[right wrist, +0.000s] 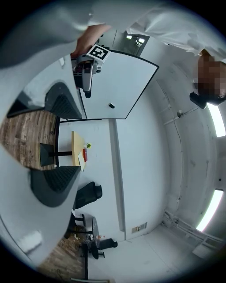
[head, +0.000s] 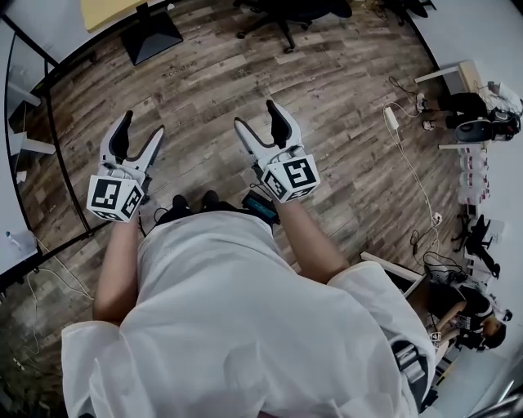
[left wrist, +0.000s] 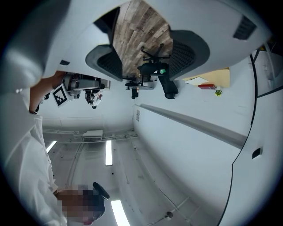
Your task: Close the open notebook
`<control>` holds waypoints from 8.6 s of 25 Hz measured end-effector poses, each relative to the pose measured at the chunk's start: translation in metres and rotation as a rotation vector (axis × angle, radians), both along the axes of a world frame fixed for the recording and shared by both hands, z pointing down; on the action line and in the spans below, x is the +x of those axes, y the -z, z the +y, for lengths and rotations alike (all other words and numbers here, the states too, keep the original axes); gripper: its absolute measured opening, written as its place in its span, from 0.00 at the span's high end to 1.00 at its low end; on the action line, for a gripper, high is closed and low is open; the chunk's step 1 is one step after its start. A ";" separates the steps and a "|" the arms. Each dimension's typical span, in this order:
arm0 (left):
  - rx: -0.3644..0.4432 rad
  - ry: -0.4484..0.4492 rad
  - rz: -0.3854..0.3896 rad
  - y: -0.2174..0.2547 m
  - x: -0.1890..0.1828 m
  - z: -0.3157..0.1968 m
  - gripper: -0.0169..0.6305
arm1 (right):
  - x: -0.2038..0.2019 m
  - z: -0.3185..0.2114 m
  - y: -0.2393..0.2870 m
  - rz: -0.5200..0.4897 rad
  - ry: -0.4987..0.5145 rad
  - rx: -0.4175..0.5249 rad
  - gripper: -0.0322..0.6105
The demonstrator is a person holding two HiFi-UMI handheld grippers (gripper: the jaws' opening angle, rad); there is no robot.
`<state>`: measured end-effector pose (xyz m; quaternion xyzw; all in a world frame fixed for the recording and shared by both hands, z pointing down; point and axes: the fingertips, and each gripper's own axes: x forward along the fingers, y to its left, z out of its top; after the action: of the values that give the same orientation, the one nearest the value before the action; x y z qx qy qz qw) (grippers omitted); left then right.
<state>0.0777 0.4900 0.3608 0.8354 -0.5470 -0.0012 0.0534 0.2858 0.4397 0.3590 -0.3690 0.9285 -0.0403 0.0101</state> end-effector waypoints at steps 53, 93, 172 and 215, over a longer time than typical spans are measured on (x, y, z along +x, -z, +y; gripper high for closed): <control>-0.016 0.153 0.115 -0.018 -0.058 -0.113 0.52 | -0.012 -0.130 -0.009 -0.092 0.004 -0.085 0.43; -0.040 0.176 0.103 -0.028 -0.225 -0.399 0.54 | -0.200 -0.444 -0.011 -0.048 0.080 -0.078 0.43; -0.965 -0.670 0.241 -0.241 -0.440 -0.951 0.58 | -0.450 -0.832 -0.242 -0.648 -0.011 -1.235 0.46; -1.248 -0.791 0.183 -0.275 -0.420 -0.978 0.70 | -0.469 -0.834 -0.273 -0.551 -0.023 -1.341 0.74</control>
<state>-0.3427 -0.4876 0.6361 0.7809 -0.0978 0.2597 0.5596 -0.1830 -0.3943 0.6320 -0.2819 0.6639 -0.6924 0.0154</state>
